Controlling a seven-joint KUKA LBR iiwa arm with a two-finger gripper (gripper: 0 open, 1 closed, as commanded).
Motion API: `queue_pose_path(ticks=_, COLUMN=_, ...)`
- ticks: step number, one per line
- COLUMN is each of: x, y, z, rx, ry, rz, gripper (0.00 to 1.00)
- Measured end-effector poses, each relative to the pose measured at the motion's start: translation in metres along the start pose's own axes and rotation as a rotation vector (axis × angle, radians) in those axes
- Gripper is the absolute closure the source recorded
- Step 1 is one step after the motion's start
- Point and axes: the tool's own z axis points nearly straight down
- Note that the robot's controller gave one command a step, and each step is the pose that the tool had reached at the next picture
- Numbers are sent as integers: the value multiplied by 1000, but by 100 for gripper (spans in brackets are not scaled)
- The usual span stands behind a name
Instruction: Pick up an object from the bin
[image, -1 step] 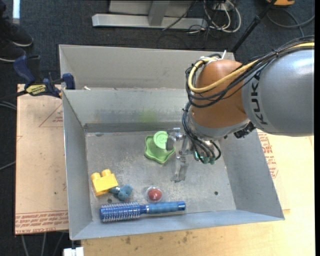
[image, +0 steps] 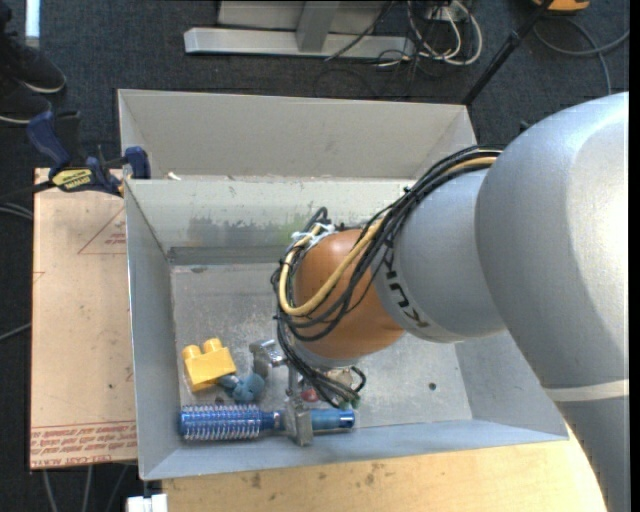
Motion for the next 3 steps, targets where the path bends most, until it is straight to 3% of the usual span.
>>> queue_pose_path(ticks=1, x=-7, y=63, z=-30, rx=-3, ry=0, rz=103, gripper=0)
queue_pose_path(ticks=2, x=-11, y=62, z=-29, rx=-1, ry=2, rz=-27, gripper=0)
queue_pose_path(ticks=3, x=-13, y=56, z=-3, rx=-2, ry=-20, rz=-16, gripper=0)
